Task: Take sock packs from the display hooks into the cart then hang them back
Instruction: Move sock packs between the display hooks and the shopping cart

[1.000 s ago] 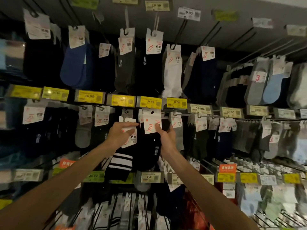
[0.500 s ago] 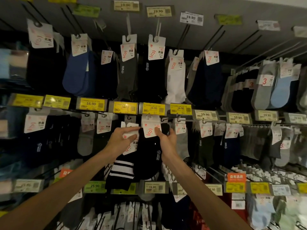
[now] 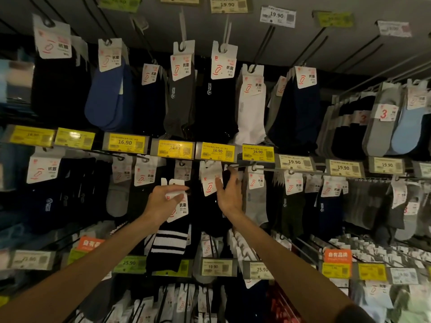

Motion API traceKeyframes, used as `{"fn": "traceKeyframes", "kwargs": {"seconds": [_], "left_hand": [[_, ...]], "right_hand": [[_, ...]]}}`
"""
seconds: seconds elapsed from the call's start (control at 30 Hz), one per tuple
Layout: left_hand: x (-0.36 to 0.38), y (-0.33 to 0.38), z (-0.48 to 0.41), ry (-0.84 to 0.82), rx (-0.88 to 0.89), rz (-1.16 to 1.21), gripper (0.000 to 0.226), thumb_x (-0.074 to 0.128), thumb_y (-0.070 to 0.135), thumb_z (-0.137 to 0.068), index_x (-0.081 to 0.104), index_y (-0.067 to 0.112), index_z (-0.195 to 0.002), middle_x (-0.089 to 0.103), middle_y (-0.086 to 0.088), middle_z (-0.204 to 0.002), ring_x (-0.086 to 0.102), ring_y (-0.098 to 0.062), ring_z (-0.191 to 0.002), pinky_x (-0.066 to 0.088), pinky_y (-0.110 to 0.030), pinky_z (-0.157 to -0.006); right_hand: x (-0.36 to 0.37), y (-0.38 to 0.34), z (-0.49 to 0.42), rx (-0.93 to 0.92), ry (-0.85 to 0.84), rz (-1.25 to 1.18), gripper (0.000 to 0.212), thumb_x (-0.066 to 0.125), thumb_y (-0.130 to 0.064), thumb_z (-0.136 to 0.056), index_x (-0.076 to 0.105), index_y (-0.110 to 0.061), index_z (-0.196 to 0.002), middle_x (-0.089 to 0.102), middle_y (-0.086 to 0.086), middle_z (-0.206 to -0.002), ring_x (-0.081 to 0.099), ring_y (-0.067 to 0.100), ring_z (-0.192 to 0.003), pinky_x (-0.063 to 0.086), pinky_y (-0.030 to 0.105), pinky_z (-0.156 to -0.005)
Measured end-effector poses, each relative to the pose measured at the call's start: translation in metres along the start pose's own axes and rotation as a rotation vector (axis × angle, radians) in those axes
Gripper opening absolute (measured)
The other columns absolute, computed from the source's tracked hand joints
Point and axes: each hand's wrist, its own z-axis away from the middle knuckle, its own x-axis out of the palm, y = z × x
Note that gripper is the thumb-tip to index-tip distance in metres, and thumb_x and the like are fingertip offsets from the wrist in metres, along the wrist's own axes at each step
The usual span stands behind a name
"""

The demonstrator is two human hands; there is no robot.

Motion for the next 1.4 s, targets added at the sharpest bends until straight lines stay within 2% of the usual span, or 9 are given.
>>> {"fn": "traceKeyframes", "kwargs": {"seconds": [0.07,0.13,0.23,0.47,0.63,0.8,1.03,1.27,1.4], "left_hand": [[0.002,-0.003,-0.003,0.008,-0.025,0.025,0.027,0.060,0.006,-0.096,0.075,0.024,-0.109,0.062,0.005,-0.123,0.060,-0.003,-0.088,0.050,-0.014,-0.074],[0.004,-0.006,-0.004,0.003,-0.039,0.040,0.027,0.060,0.006,-0.096,0.075,0.026,-0.105,0.064,0.003,-0.120,0.063,-0.008,-0.091,0.052,-0.020,-0.078],[0.011,-0.011,-0.008,-0.014,-0.032,0.039,0.028,0.061,0.006,-0.096,0.077,0.029,-0.099,0.068,0.001,-0.117,0.063,-0.013,-0.102,0.050,-0.023,-0.084],[0.019,-0.027,-0.021,-0.056,-0.043,0.009,0.024,0.062,0.006,-0.095,0.077,0.025,-0.099,0.070,0.006,-0.114,0.060,0.001,-0.097,0.046,-0.006,-0.072],[0.015,-0.039,-0.028,-0.050,-0.048,0.017,0.024,0.064,0.003,-0.093,0.078,0.022,-0.097,0.072,0.008,-0.110,0.062,-0.002,-0.106,0.046,-0.006,-0.078],[0.019,-0.043,-0.040,-0.081,-0.053,0.008,0.023,0.064,0.005,-0.094,0.078,0.022,-0.098,0.071,0.013,-0.109,0.060,0.004,-0.104,0.044,-0.011,-0.086],[0.031,-0.036,-0.061,-0.082,-0.063,0.036,0.022,0.061,0.002,-0.095,0.077,0.015,-0.101,0.066,0.014,-0.103,0.056,0.024,-0.079,0.043,0.001,-0.062],[0.030,-0.011,-0.041,-0.062,-0.101,0.123,0.034,0.059,-0.002,-0.094,0.070,0.022,-0.115,0.060,0.007,-0.123,0.060,0.018,-0.081,0.045,-0.002,-0.062],[0.022,0.012,-0.019,-0.031,-0.059,0.238,0.063,0.057,-0.007,-0.094,0.045,0.033,-0.142,0.048,0.027,-0.114,0.055,0.028,-0.072,0.045,-0.001,-0.058]], "right_hand": [[0.011,0.008,-0.009,-0.039,-0.013,0.331,0.063,0.043,-0.040,-0.100,0.014,-0.020,-0.152,0.022,0.022,-0.152,0.041,0.042,-0.129,0.043,0.048,-0.097],[0.021,0.021,-0.011,-0.288,0.044,0.659,0.072,0.056,-0.031,-0.092,0.020,-0.012,-0.152,0.024,0.025,-0.152,0.030,0.042,-0.137,0.033,0.052,-0.108],[0.042,0.036,-0.007,-0.591,-0.004,0.779,0.069,0.058,-0.022,-0.086,0.031,-0.015,-0.148,0.034,0.021,-0.149,0.033,0.039,-0.136,0.034,0.051,-0.109],[0.084,0.049,-0.052,-0.359,-0.345,0.850,0.062,0.031,-0.036,-0.104,0.001,-0.021,-0.155,-0.014,0.018,-0.160,-0.011,0.039,-0.147,0.009,0.052,-0.118],[0.098,0.066,-0.096,-0.263,-0.571,0.928,0.068,0.031,-0.034,-0.104,-0.014,-0.026,-0.154,-0.031,0.013,-0.156,-0.022,0.040,-0.144,0.005,0.050,-0.119],[0.115,0.072,-0.124,-0.171,-0.645,0.972,0.067,0.029,-0.041,-0.104,-0.012,-0.028,-0.154,-0.027,0.008,-0.158,-0.018,0.034,-0.147,0.013,0.049,-0.118],[0.140,0.072,-0.140,-0.145,-0.647,1.016,0.073,0.037,-0.037,-0.102,-0.014,-0.023,-0.154,-0.023,0.015,-0.159,-0.016,0.043,-0.145,0.015,0.051,-0.118],[0.109,0.068,-0.135,-0.179,-0.739,0.869,0.070,0.034,-0.045,-0.103,-0.010,-0.029,-0.154,-0.025,0.008,-0.159,-0.018,0.033,-0.147,0.010,0.048,-0.119],[0.082,0.063,-0.095,-0.177,-0.698,0.493,0.061,0.042,-0.036,-0.101,0.021,-0.016,-0.154,0.013,0.014,-0.161,0.010,0.033,-0.148,0.022,0.042,-0.118]]}}
